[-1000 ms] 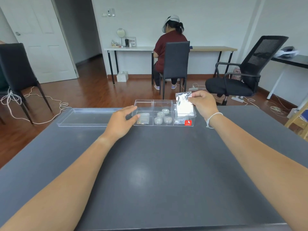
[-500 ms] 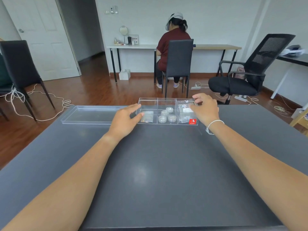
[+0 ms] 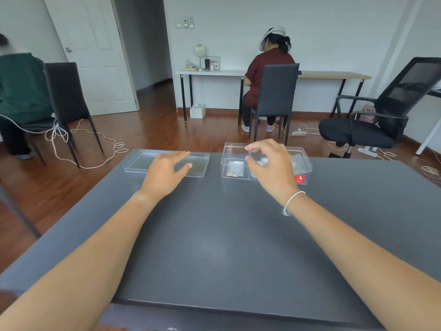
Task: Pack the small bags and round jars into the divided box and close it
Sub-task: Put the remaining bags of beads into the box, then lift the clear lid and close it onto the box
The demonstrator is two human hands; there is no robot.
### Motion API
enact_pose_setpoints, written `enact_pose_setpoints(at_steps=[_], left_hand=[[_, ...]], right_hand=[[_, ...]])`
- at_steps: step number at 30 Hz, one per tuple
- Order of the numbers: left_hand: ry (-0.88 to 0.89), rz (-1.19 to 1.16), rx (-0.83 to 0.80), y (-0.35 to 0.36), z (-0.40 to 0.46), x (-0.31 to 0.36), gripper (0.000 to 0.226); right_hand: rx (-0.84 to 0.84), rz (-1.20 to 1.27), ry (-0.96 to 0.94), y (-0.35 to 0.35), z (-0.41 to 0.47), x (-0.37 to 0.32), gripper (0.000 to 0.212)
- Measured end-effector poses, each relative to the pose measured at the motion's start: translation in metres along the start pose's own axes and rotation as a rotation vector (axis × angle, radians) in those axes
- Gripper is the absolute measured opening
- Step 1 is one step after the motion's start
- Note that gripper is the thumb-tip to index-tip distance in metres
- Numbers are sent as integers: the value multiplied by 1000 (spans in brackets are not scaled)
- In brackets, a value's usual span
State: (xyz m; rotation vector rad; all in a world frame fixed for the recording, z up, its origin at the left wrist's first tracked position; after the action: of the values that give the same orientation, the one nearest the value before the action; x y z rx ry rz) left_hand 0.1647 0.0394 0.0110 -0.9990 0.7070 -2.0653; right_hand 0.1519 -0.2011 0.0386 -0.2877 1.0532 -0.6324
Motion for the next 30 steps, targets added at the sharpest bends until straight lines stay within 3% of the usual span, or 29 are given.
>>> enact_pose_setpoints(at_steps=[5, 10, 17, 30], left_hand=[[-50, 271, -84, -35, -26, -41, 36], [-106, 380, -150, -54, -41, -65, 34], [-139, 326, -112, -56, -41, -69, 31], [-152, 236, 20, -67, -48, -59, 15]], right_hand=[[-210, -34, -82, 53, -21, -32, 22], [-361, -213, -25, 98, -25, -42, 34], [-377, -410, 55, 121, -16, -38, 34], [-325, -210, 56, 114, -19, -49, 24]])
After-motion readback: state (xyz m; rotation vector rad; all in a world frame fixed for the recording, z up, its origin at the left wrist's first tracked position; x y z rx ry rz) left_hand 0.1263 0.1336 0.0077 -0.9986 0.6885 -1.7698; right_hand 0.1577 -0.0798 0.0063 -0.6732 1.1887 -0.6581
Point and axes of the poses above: each hand's wrist, its own z-axis towards the middle knuckle, its own y-axis out of the palm, x = y × z, the point moved 1 cm from there along z, towards the middle knuckle, and after that the axes turned 12 degrees about y, right-handed, at the moved point
